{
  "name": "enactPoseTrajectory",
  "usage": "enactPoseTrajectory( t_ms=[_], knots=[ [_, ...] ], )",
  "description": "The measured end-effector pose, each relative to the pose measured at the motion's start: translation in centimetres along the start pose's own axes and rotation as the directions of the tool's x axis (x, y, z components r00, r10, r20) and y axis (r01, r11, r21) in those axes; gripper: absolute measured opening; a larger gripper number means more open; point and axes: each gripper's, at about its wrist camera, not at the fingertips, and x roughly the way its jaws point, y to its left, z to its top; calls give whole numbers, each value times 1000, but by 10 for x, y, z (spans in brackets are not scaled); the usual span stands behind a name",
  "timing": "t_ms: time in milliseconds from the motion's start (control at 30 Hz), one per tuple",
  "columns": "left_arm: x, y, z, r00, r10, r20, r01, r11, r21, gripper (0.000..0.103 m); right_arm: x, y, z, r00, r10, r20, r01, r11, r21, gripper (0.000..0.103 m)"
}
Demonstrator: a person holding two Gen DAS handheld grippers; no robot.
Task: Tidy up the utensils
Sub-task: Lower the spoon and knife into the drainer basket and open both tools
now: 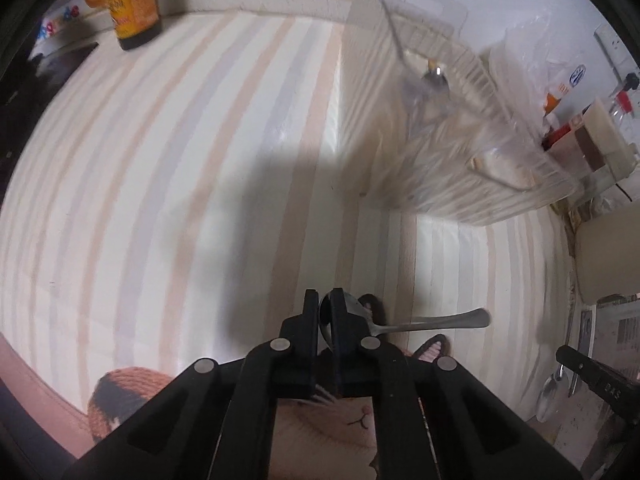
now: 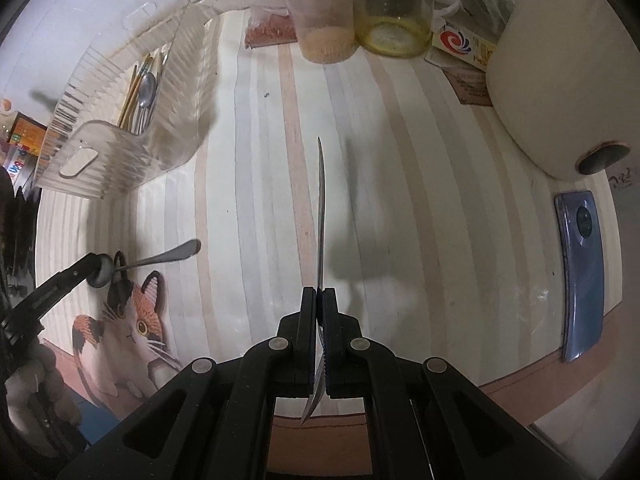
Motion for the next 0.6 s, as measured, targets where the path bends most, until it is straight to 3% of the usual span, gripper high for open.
enactPoseTrajectory(
  t_ms=[367,600],
  knots=[
    [-104,15,-7,986,6,166,-6,1000,0,0,-33,21,19,995,58,86,-54,997,-48,2],
    [-175,7,10,950,-7,312,-2,1000,27,0,-68,53,39,980,117,158,-100,989,-113,2]
  ],
)
